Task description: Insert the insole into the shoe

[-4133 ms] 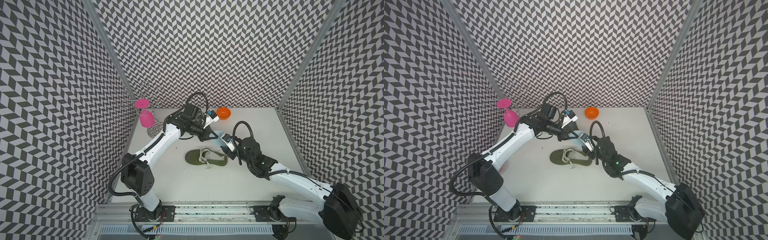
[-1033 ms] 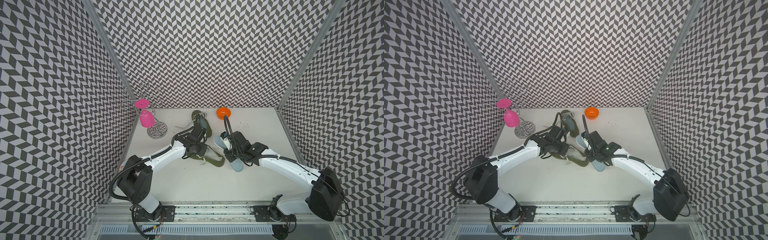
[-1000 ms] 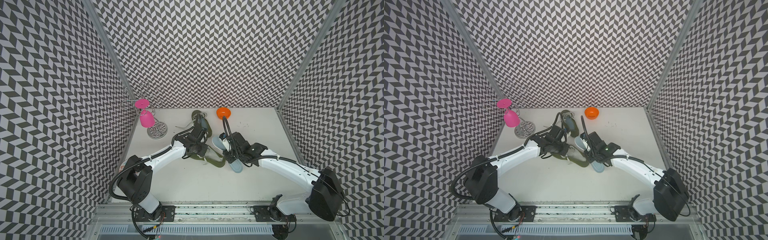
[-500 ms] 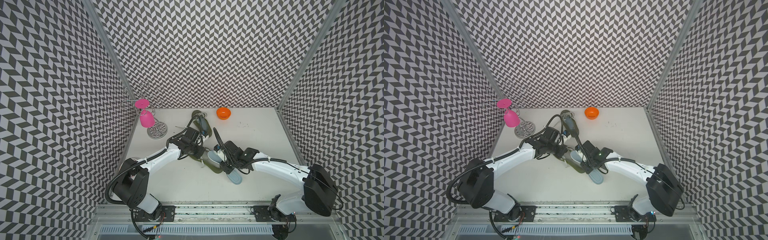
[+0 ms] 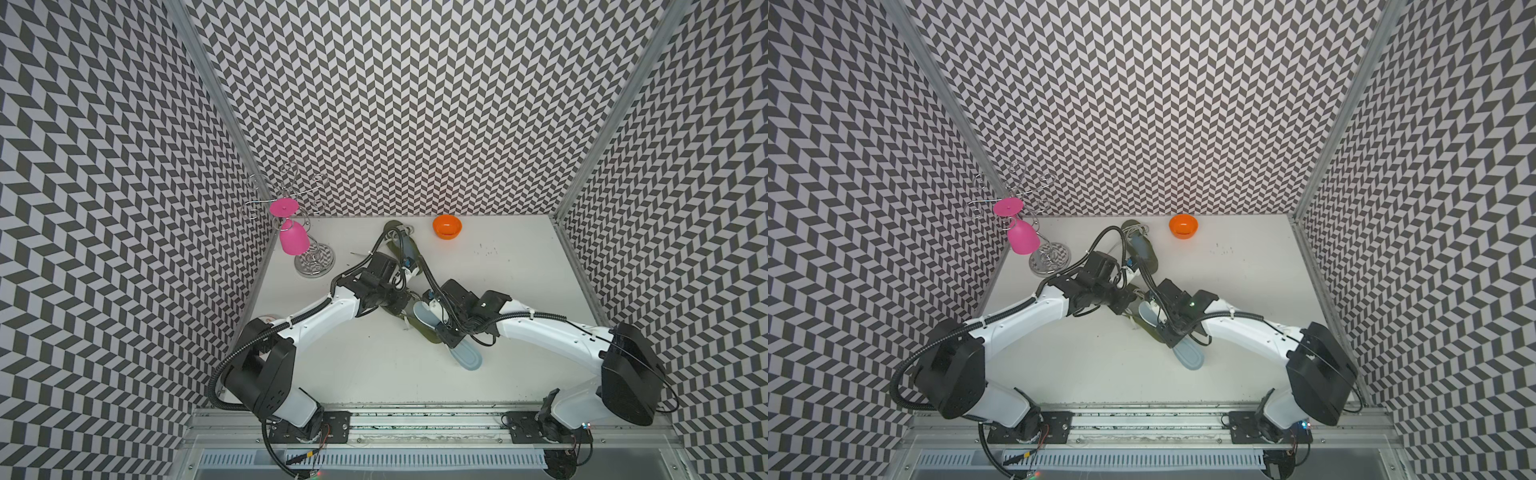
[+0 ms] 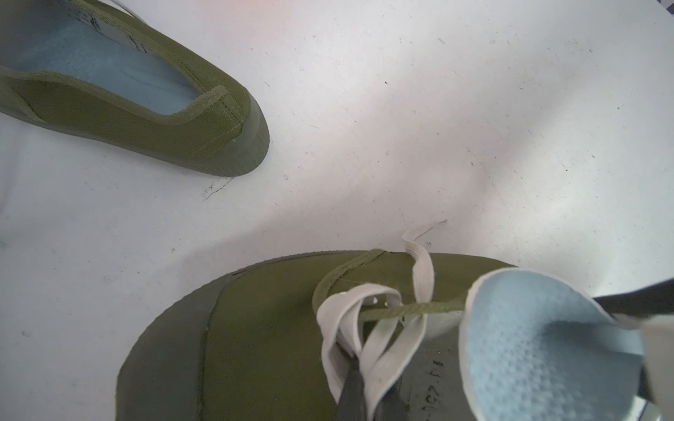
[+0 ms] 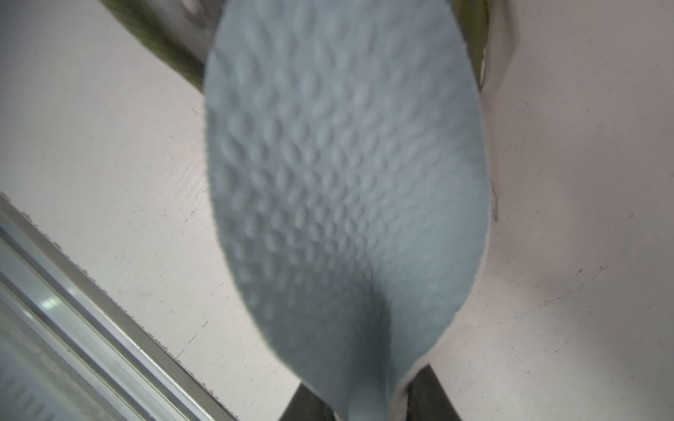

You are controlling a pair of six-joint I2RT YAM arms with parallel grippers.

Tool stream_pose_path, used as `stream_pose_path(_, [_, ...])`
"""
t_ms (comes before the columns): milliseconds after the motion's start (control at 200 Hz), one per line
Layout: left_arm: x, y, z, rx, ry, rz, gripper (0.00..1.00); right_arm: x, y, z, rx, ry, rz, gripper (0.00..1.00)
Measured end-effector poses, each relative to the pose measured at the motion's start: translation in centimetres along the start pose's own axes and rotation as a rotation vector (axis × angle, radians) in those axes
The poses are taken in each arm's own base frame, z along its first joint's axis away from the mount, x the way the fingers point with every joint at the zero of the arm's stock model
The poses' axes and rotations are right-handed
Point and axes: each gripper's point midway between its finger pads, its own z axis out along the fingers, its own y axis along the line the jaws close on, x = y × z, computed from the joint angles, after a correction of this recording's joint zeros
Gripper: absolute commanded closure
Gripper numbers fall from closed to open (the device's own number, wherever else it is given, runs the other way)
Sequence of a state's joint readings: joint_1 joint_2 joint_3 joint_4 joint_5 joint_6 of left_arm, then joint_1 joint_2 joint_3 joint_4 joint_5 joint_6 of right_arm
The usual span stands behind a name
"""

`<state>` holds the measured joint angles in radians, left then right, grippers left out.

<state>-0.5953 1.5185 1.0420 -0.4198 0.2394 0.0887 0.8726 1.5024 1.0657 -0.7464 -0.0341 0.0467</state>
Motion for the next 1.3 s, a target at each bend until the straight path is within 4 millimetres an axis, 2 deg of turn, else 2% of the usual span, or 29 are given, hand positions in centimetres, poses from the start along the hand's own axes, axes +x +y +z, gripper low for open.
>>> stream_pose_path(210, [0.0, -0.1, 0.0, 0.007, 0.000, 0.012, 0.96, 0.3, 0.7, 0.0, 0.002, 0.011, -0.018, 0.69])
stream_pose_path(366, [-0.1, -1.1, -0.3, 0.061, -0.008, 0.039, 0.96, 0.7, 0.1, 0.2, 0.037, 0.022, -0.019, 0.69])
stream_pose_path(516, [-1.1, -2.7, -1.7, 0.109, -0.053, 0.084, 0.96, 1.1, -0.6, 0.6, 0.069, 0.043, -0.015, 0.69])
stream_pose_path(756, [-1.0, -3.4, -2.2, 0.144, -0.052, 0.100, 0.95, 1.3, -1.5, 0.9, 0.118, 0.061, -0.011, 0.70])
stream_pose_path(1001, [-0.7, -4.0, -1.6, 0.179, -0.015, 0.103, 0.95, -0.2, -2.6, 0.1, 0.170, 0.029, 0.006, 0.70])
stream_pose_path(1302, [-1.3, -4.3, -1.6, 0.199, -0.033, 0.078, 0.95, -1.6, -2.6, 0.8, 0.173, -0.005, -0.031, 0.67])
